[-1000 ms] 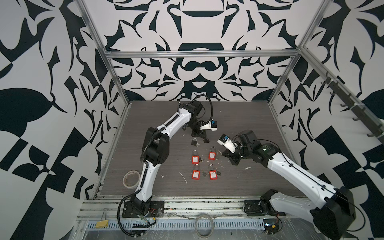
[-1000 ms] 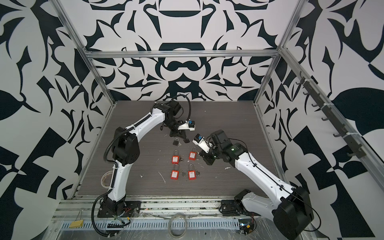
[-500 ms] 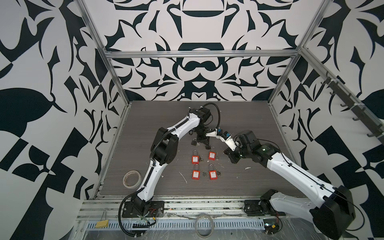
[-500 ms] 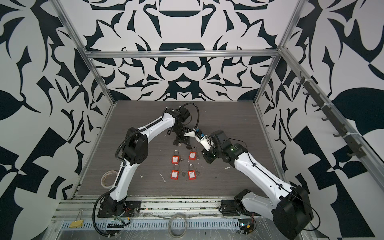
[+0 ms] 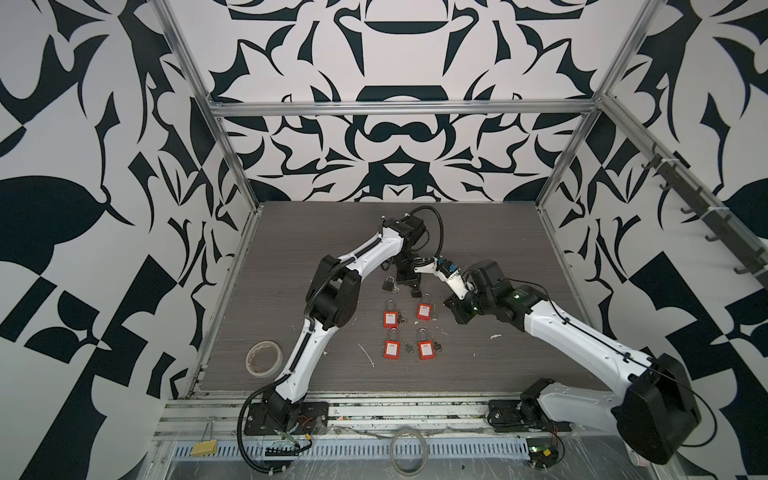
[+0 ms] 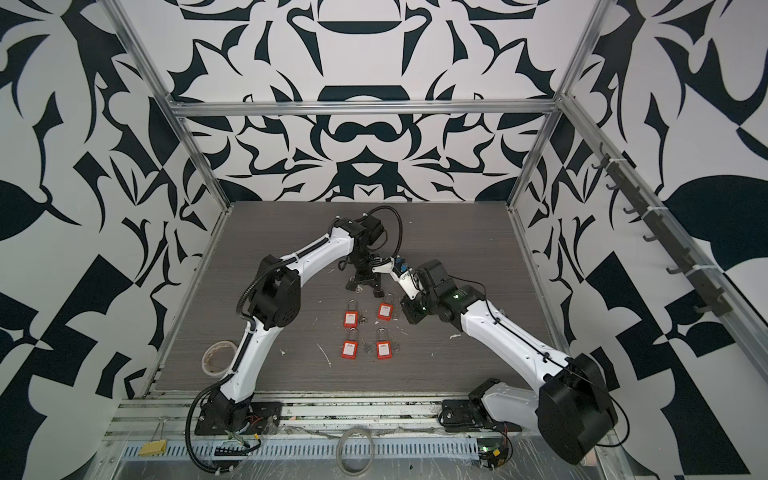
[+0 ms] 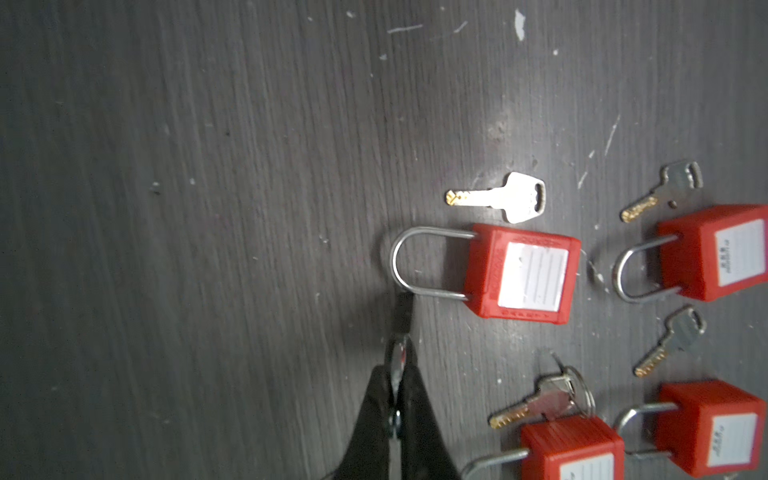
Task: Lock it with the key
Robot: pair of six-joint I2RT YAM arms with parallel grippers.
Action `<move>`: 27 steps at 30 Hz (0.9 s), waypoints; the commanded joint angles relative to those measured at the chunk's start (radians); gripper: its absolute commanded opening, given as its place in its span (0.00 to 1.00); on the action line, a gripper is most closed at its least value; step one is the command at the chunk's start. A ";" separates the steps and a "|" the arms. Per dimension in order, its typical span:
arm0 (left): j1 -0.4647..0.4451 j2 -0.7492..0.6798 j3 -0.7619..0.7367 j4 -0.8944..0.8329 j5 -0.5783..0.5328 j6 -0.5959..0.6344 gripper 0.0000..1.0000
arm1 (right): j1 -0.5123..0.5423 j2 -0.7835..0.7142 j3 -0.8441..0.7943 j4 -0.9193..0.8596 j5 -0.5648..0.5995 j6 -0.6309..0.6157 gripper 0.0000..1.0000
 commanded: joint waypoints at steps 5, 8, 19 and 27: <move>-0.003 0.059 0.051 0.083 -0.071 -0.034 0.19 | -0.001 -0.001 -0.016 0.051 0.028 0.052 0.00; -0.003 0.060 0.052 0.140 -0.110 -0.054 0.40 | -0.003 0.015 -0.004 0.047 0.021 0.081 0.00; 0.045 -0.049 0.064 0.354 -0.106 -0.220 0.67 | -0.009 0.081 0.079 0.018 0.062 0.186 0.00; 0.181 -0.357 -0.264 0.589 -0.042 -0.493 0.70 | -0.033 0.342 0.266 -0.009 0.051 0.263 0.00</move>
